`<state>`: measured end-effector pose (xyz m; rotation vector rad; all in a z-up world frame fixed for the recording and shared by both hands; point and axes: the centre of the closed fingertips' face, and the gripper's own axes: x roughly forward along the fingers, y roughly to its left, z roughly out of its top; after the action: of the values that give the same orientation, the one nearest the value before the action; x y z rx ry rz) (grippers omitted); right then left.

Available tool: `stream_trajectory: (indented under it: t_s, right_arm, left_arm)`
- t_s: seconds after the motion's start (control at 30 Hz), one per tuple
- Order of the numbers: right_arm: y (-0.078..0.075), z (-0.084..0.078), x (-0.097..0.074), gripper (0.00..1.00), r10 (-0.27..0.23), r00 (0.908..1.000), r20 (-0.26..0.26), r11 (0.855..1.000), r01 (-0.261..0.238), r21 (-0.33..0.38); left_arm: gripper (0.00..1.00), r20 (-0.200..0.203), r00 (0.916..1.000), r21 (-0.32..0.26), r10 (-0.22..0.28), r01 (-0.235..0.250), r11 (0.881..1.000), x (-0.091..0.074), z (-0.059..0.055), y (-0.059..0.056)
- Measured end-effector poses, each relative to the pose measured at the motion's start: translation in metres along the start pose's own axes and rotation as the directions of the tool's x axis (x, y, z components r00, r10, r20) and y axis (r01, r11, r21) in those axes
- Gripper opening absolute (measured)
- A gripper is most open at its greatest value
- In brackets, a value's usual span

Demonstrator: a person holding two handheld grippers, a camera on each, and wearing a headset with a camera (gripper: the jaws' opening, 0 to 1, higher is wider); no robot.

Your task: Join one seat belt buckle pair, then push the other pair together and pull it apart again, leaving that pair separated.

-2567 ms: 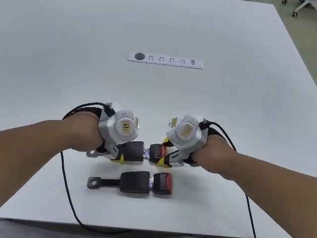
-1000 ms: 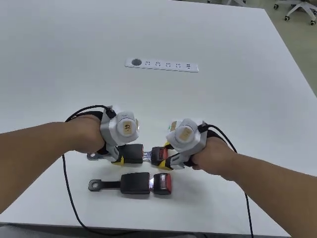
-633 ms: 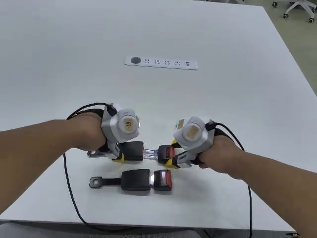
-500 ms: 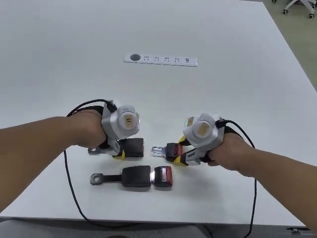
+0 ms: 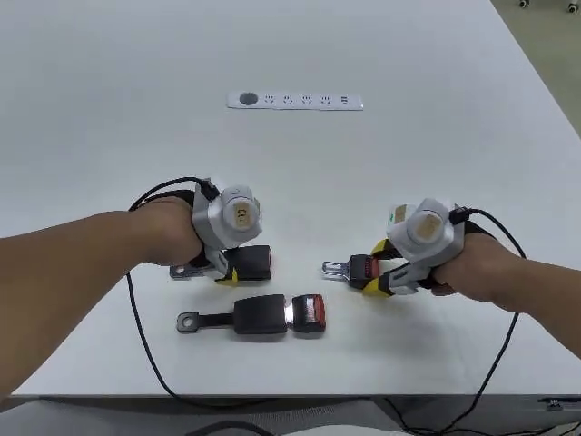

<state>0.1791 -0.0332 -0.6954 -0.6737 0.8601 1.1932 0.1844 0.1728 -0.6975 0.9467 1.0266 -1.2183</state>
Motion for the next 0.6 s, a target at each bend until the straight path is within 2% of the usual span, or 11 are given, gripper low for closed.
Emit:
stream_trajectory:
  t_s: [0.17, 0.33, 0.43, 0.6]
  right_arm:
    - [-0.0025, -0.0077, -0.0046, 0.34, -0.005, 0.9999, -0.014, 1.0, 0.005, 0.01]
    - [-0.0019, -0.0054, -0.0029, 0.35, -0.007, 0.9991, -0.043, 1.0, 0.008, 0.016]
    - [-0.0048, -0.0055, -0.0042, 0.39, -0.03, 0.9969, -0.073, 0.999, 0.033, 0.032]
    - [-0.0038, -0.0066, -0.0058, 0.4, -0.052, 0.9955, -0.079, 0.998, 0.055, 0.031]
  left_arm:
    - [0.32, 0.008, 0.9999, -0.013, 0.008, -0.007, 1.0, -0.0009, 0.0004, -0.0007]
    - [0.32, 0.012, 0.9998, -0.021, 0.016, -0.016, 1.0, -0.0015, -0.0002, 0.0017]
    - [0.32, 0.008, 0.9998, -0.019, 0.02, -0.02, 1.0, -0.0013, 0.0003, 0.0013]
    - [0.33, 0.008, 0.9992, -0.018, 0.038, -0.038, 0.999, -0.0011, -0.0001, 0.0029]
